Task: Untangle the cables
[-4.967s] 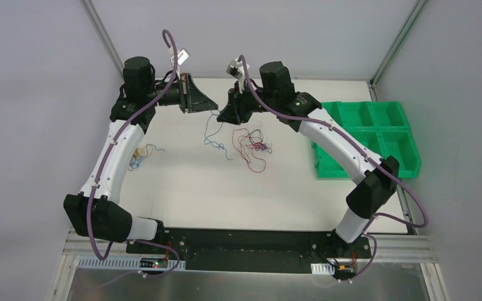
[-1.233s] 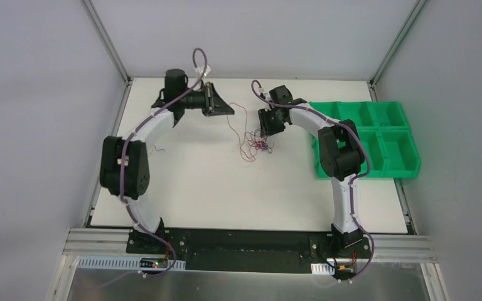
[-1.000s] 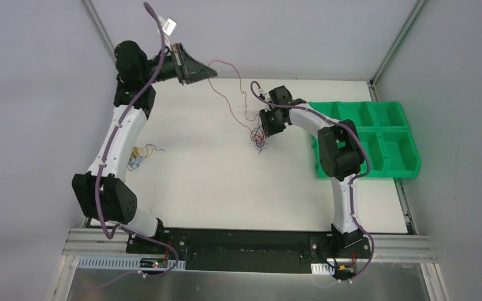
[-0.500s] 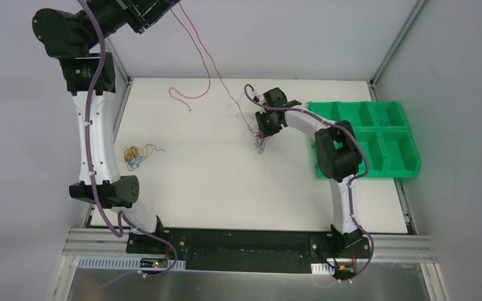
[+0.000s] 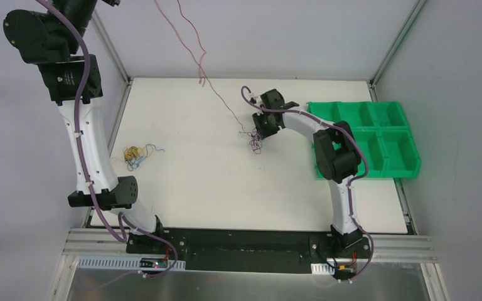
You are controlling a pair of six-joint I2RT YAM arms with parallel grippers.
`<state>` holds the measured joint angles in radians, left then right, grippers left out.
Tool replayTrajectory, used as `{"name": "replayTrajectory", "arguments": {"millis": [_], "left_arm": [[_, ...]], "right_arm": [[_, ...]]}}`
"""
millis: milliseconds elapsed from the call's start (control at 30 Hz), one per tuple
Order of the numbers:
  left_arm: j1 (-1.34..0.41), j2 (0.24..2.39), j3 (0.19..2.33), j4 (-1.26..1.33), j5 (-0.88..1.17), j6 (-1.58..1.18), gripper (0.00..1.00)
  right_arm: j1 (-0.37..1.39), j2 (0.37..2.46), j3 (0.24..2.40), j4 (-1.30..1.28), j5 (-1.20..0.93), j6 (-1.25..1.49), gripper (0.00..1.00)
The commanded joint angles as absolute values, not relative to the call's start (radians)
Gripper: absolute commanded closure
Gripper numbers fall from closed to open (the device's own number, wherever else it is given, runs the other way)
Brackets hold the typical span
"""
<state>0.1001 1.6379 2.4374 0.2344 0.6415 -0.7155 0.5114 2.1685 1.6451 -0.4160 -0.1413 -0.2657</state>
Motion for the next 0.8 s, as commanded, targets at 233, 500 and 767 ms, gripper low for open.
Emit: {"name": "replayTrajectory", "arguments": {"millis": [233, 500, 767], "left_arm": [[0.107, 1.609, 2.615, 0.253, 0.299, -0.473, 1.0], [0.106, 1.621, 2.711, 0.272, 0.151, -0.306, 1.0], [0.107, 1.603, 2.717, 0.277, 0.033, -0.109, 1.0]], "right_arm": [[0.536, 2.146, 1.591, -0.451, -0.135, -0.261, 0.65], [0.548, 2.14, 1.57, -0.465, -0.119, -0.232, 0.63], [0.55, 2.121, 1.533, -0.474, -0.076, -0.177, 0.65]]}}
